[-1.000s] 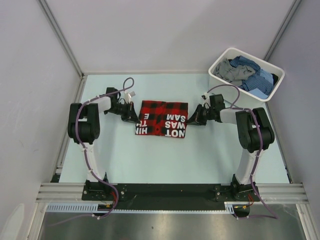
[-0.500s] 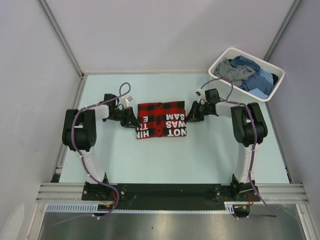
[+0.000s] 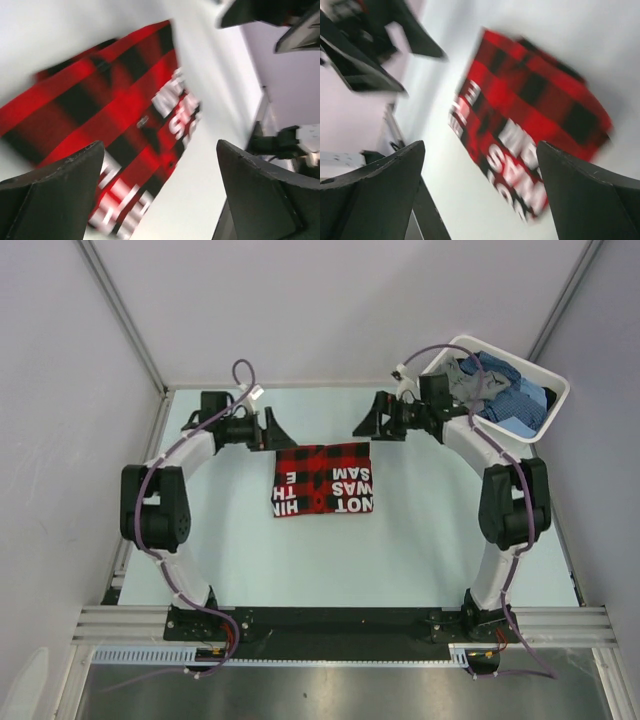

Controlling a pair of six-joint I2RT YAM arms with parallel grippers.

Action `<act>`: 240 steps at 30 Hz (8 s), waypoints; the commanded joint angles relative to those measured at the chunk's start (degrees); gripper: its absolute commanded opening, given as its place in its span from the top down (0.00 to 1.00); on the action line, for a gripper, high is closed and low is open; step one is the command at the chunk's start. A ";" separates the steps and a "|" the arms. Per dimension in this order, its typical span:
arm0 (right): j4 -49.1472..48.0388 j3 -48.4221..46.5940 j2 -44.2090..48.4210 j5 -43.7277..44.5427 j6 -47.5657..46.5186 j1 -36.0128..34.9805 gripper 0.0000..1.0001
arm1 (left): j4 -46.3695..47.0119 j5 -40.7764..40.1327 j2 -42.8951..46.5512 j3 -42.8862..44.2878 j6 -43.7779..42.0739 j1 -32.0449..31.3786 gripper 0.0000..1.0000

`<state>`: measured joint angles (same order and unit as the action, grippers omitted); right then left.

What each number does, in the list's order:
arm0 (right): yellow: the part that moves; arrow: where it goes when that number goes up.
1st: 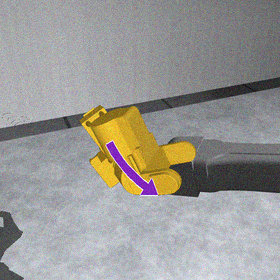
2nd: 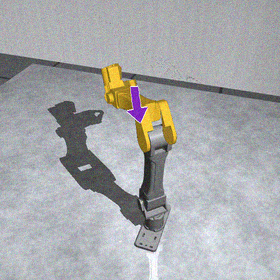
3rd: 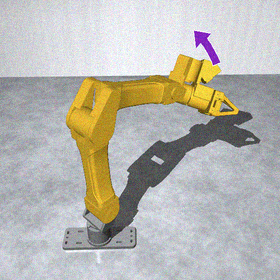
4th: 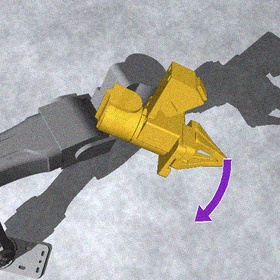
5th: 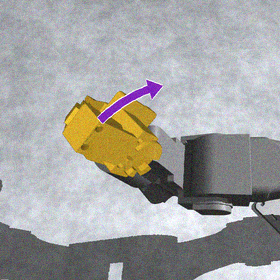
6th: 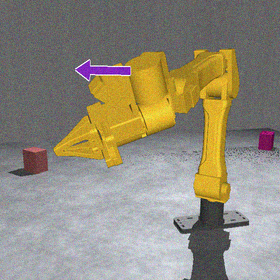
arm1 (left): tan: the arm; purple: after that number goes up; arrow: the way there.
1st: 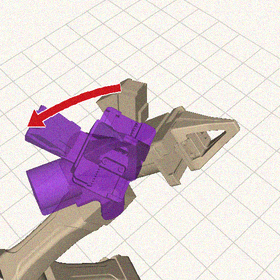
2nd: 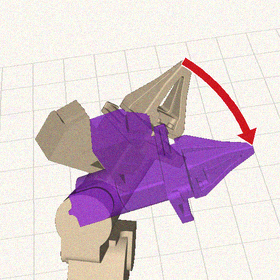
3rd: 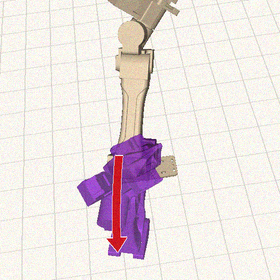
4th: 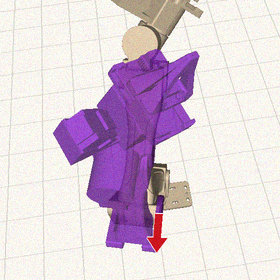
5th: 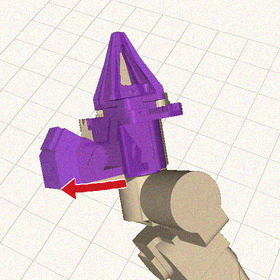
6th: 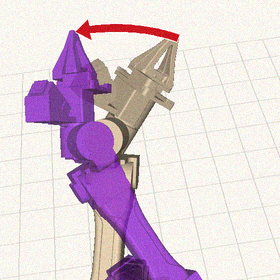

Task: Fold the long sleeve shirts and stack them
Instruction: Fold the shirt

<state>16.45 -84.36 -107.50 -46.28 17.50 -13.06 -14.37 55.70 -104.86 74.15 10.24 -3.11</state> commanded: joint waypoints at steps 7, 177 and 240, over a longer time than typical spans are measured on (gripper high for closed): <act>-23.40 -10.38 -23.35 -7.16 20.21 -3.91 0.00 | 30.88 2.05 -15.36 2.84 33.07 -6.38 0.01; 28.12 1.38 -1.58 7.79 -25.94 0.93 0.18 | -44.79 -49.76 -18.90 62.89 -51.80 -7.85 1.00; 12.79 20.60 -8.59 3.74 -9.11 9.27 1.00 | -16.84 -18.89 9.35 -2.52 -16.48 -15.69 0.25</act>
<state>6.70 -52.82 -111.24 -49.80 33.34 -8.03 -35.16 30.87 -90.54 71.44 -4.21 -18.26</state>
